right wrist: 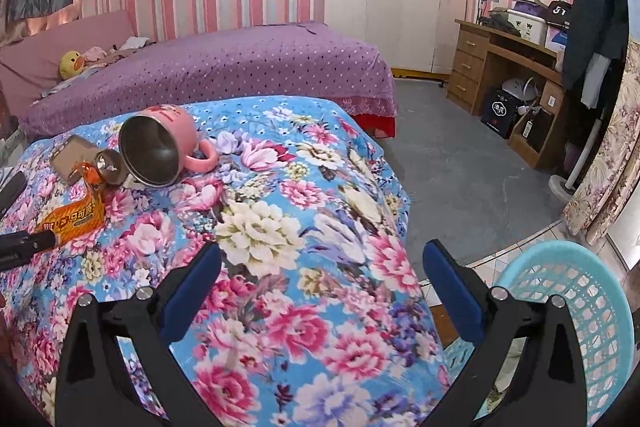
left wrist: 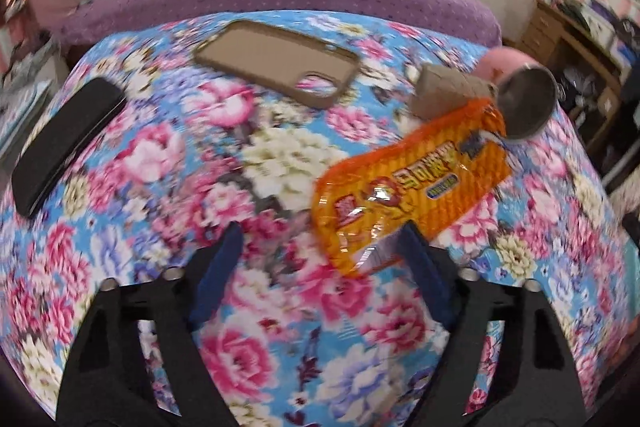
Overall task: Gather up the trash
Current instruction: 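Grasp the orange snack bag with the left gripper while the right gripper grasps the cardboard tube, then carry the orange snack bag and cardboard tube in both grippers to the basket, then open the left gripper dropping the snack bag while the right gripper releases the tube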
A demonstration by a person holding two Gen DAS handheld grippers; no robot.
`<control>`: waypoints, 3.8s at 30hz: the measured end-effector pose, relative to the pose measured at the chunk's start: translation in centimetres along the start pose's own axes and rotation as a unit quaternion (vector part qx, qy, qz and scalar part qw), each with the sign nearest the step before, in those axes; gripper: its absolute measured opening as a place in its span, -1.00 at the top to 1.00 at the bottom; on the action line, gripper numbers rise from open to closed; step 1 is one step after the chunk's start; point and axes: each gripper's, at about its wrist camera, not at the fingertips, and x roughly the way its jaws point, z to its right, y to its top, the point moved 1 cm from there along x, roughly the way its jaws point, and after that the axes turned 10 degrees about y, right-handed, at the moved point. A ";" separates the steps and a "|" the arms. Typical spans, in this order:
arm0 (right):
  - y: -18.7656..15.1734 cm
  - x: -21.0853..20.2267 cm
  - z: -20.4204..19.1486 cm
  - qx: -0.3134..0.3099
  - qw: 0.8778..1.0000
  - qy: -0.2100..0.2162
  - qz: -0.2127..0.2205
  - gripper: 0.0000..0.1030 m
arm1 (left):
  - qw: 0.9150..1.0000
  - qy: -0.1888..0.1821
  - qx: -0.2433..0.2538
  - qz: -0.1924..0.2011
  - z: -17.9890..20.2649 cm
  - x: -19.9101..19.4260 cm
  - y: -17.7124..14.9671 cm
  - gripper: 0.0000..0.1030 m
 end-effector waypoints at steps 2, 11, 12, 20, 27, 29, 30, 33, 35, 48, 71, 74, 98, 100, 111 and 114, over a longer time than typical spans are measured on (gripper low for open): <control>0.0 0.1 -0.4 -0.004 1.000 0.000 -0.002 -0.91 | 1.000 -0.006 0.003 0.005 0.2 0.0 0.2 0.07; 0.5 0.3 -4.5 -0.047 0.998 0.032 -0.001 -0.91 | 0.999 -0.035 -0.012 0.018 -2.3 -1.3 1.2 0.87; 0.5 0.2 -5.2 -0.053 0.998 0.037 -0.001 -0.91 | 0.999 -0.033 -0.016 0.028 -3.2 -1.8 1.4 0.87; 2.2 2.0 -14.0 -0.098 0.992 0.085 0.004 -0.91 | 0.997 0.019 -0.017 0.073 -9.8 -4.6 1.9 0.87; 2.8 5.2 -20.5 -0.133 0.987 0.089 -0.010 -0.91 | 0.994 0.061 -0.063 0.070 -16.1 -4.4 2.1 0.87; 2.9 6.3 -21.5 -0.136 0.987 0.085 -0.021 -0.91 | 0.993 0.065 -0.071 0.067 -16.8 -4.5 1.9 0.88; 3.0 6.9 -21.8 -0.136 0.987 0.083 -0.026 -0.90 | 0.993 0.064 -0.073 0.065 -17.1 -4.3 1.9 0.88; 3.1 8.4 -22.7 -0.140 0.987 0.075 -0.041 -0.76 | 0.993 0.063 -0.073 0.061 -17.0 -4.3 1.7 0.88; 3.0 9.1 -23.0 -0.141 0.984 0.091 -0.056 -0.14 | 0.994 0.058 -0.075 0.057 -16.8 -4.3 1.6 0.87; 2.8 3.8 -20.1 -0.143 0.983 0.114 0.005 -0.07 | 0.994 0.042 -0.066 0.082 -14.4 -6.5 1.1 0.88; 0.3 -10.7 -4.7 -0.121 0.988 0.056 0.077 -0.07 | 0.981 0.031 -0.002 0.192 -3.7 -17.3 -2.9 0.88; -0.6 -11.8 -1.1 -0.095 0.991 0.042 0.079 -0.07 | 0.983 0.015 -0.006 0.183 -1.8 -18.3 -3.7 0.88; -4.1 -16.5 19.8 0.027 0.993 -0.070 0.092 -0.08 | 0.976 -0.101 0.075 0.178 18.7 -24.7 -7.4 0.88; -4.5 -16.4 20.8 0.038 0.993 -0.069 0.090 -0.08 | 0.974 -0.107 0.087 0.177 20.8 -24.7 -7.9 0.88; -5.6 -15.6 23.9 0.059 0.993 -0.071 0.074 -0.07 | 0.965 -0.131 0.146 0.171 30.7 -22.9 -11.2 0.88; -5.8 -15.6 24.6 0.066 0.993 -0.068 0.072 -0.07 | 0.965 -0.146 0.151 0.154 32.4 -22.0 -11.6 0.87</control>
